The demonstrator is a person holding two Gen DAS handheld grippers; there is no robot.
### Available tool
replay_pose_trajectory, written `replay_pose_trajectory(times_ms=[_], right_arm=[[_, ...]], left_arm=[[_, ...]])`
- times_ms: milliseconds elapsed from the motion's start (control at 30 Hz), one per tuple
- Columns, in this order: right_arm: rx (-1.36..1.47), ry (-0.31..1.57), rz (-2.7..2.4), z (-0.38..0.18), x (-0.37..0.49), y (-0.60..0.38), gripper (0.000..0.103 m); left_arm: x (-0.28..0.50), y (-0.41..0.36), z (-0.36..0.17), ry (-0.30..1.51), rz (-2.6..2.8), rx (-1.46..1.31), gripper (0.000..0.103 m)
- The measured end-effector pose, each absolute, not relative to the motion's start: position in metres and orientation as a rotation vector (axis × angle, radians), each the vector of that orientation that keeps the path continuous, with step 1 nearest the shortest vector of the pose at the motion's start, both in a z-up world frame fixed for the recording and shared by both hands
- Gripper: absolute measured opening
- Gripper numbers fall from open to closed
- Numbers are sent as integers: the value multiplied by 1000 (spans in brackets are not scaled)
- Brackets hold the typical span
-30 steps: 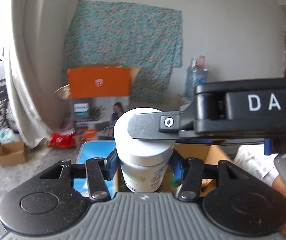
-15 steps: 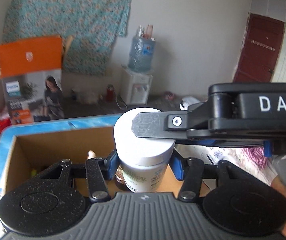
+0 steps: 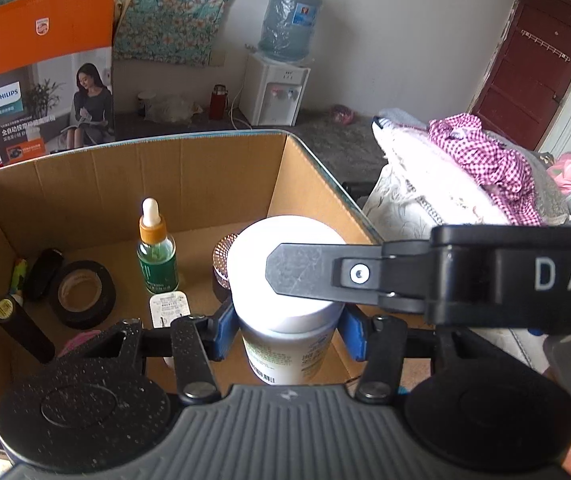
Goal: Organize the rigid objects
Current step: 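Lower the pill bottle into the box and open the right tool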
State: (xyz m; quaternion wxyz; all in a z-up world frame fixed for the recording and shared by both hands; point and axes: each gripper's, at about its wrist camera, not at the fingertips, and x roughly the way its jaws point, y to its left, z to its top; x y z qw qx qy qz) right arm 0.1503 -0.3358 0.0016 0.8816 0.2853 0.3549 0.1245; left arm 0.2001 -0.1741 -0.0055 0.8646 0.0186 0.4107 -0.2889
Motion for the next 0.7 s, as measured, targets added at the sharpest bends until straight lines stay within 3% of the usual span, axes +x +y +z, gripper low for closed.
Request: replay_pose_trajectory(times_ms=[333, 700], right_arm=[[484, 722, 205, -7, 153, -332, 53], [520, 649, 182, -2, 137, -350, 58]], left_arm=[[198, -187, -14, 861, -586, 101, 56], [180, -172, 0, 751, -581, 79, 81]])
